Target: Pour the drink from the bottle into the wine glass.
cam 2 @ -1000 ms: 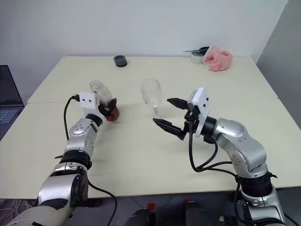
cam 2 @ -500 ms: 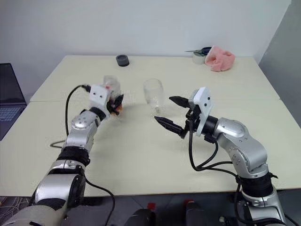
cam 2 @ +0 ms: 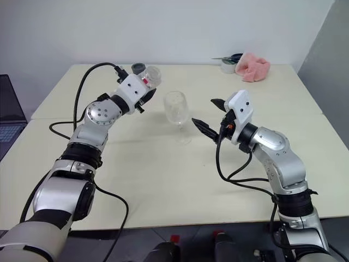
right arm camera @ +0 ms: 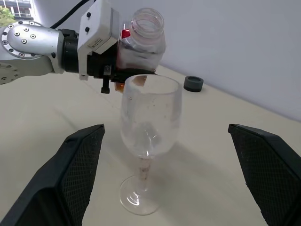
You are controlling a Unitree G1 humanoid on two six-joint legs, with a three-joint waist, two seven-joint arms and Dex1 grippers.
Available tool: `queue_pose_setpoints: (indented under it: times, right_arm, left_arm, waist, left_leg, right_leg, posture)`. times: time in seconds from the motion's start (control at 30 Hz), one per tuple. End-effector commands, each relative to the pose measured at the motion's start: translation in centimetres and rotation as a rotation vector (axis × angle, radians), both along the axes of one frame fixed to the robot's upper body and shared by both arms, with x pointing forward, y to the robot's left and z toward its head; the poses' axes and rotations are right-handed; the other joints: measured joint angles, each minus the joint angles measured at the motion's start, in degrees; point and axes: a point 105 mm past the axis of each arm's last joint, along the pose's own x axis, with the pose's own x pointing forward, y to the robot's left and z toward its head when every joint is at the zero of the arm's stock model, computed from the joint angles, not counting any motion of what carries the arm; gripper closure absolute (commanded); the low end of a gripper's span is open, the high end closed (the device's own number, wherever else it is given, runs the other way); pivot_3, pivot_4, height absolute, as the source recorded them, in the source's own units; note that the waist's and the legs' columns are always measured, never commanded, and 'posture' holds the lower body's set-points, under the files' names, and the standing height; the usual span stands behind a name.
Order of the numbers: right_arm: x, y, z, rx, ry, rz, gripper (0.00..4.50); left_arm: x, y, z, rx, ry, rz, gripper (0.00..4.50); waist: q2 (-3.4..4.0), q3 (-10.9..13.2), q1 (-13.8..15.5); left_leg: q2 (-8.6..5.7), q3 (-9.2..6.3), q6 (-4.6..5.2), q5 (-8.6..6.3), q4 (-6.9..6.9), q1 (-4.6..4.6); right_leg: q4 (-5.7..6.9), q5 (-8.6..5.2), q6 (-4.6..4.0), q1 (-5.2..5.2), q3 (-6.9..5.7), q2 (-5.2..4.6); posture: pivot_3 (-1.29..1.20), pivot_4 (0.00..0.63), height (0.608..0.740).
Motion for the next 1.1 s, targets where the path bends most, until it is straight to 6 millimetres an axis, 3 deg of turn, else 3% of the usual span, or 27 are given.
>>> queue_pose_setpoints:
  times: [0.03, 0.43, 0.67, 0.83, 1.1]
  right_arm:
    - [-0.4, -0.1, 2.3, 0.043, -0.084, 0.011, 0.00]
    - [-2.9, 0.8, 3.7, 0.153, -0.072, 0.149, 0.00]
    - [-2.8, 0.8, 4.6, 0.221, -0.076, 0.127, 0.00]
    - [-2.9, 0.9, 4.9, 0.234, -0.082, 0.125, 0.00]
    - [-2.8, 1.0, 4.8, 0.225, -0.080, 0.112, 0.00]
  left_arm:
    - [-0.1, -0.4, 3.5, 0.049, -0.125, 0.000, 2.91]
    - [-0.1, -0.7, 4.8, 0.248, -0.192, -0.001, 2.91]
    - [-0.3, -0.9, 4.8, 0.347, -0.207, -0.021, 2.91]
    - [-0.3, -0.8, 5.0, 0.396, -0.215, -0.024, 2.91]
    - [-0.3, -0.8, 5.1, 0.498, -0.243, -0.023, 2.91]
  waist:
    - [0.00, 0.00, -0.01]
    - [0.00, 0.00, -0.08]
    - [0.00, 0.00, -0.10]
    - [0.00, 0.00, -0.19]
    - [0.01, 0.00, -0.15]
  left_leg:
    - [0.00, 0.02, 0.00, 0.00, 0.00, 0.00]
    - [-0.02, 0.02, 0.01, 0.00, 0.05, -0.20]
    - [-0.02, 0.03, 0.01, 0.01, 0.05, -0.26]
    - [-0.09, 0.11, 0.00, 0.01, 0.51, -1.03]
    - [-0.13, 0.12, 0.01, 0.01, 0.89, -1.33]
  right_leg:
    - [0.00, 0.00, 0.00, 0.00, 0.01, 0.00]
    - [0.10, 0.00, 0.00, -0.25, 0.02, 0.00]
    - [0.14, 0.00, 0.00, -0.35, 0.04, 0.00]
    - [0.65, 0.00, 0.01, -1.18, 0.09, -0.04]
    - [1.02, 0.00, 0.01, -1.38, 0.08, -0.03]
  posture:
    - [0.00, 0.150, 0.740]
    - [0.00, 0.150, 0.740]
    - [0.00, 0.150, 0.740]
    - [0.00, 0.150, 0.740]
    - [0.00, 0.150, 0.740]
